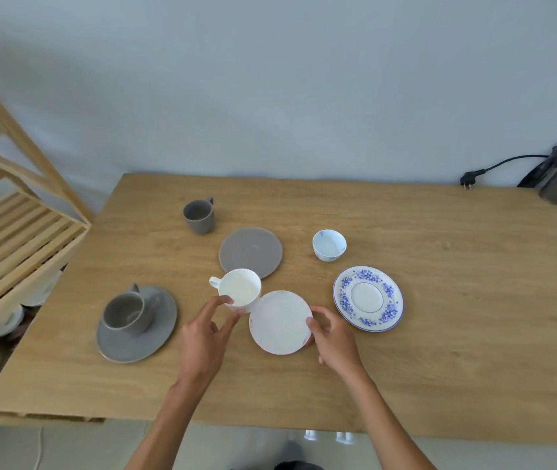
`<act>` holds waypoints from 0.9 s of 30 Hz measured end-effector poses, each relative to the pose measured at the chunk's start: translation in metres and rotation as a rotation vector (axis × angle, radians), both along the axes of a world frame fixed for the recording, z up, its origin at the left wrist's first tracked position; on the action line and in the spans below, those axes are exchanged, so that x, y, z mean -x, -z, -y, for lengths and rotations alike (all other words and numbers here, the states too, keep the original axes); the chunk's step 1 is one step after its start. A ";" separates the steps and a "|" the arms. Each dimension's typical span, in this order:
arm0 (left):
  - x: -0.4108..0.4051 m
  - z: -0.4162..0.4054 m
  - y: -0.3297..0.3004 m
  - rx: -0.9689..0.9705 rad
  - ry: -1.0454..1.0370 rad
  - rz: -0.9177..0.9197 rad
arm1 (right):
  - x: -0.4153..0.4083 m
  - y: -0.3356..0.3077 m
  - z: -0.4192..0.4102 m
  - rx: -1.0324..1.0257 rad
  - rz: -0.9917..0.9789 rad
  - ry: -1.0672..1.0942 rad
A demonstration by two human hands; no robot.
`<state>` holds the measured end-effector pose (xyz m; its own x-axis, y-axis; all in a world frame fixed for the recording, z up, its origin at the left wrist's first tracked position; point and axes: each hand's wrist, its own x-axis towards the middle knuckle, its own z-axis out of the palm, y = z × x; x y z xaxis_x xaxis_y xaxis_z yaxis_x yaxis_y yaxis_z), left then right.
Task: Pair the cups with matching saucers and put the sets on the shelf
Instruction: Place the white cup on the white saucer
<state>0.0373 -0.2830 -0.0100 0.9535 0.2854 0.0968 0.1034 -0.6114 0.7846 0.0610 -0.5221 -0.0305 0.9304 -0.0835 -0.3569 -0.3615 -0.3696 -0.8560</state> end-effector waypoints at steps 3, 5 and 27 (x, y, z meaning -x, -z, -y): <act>0.003 0.016 -0.005 0.017 0.028 0.014 | -0.006 0.001 0.001 0.003 -0.014 -0.024; 0.005 0.027 -0.006 0.015 0.050 0.028 | -0.010 0.001 0.001 0.005 -0.013 -0.034; 0.024 0.049 0.015 -0.044 0.130 -0.011 | -0.012 0.003 0.000 0.032 0.030 -0.113</act>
<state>0.0137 -0.3325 -0.0254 0.9833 0.1548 0.0961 0.0292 -0.6541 0.7558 0.0725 -0.5224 -0.0331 0.9447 0.0116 -0.3277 -0.2906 -0.4334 -0.8531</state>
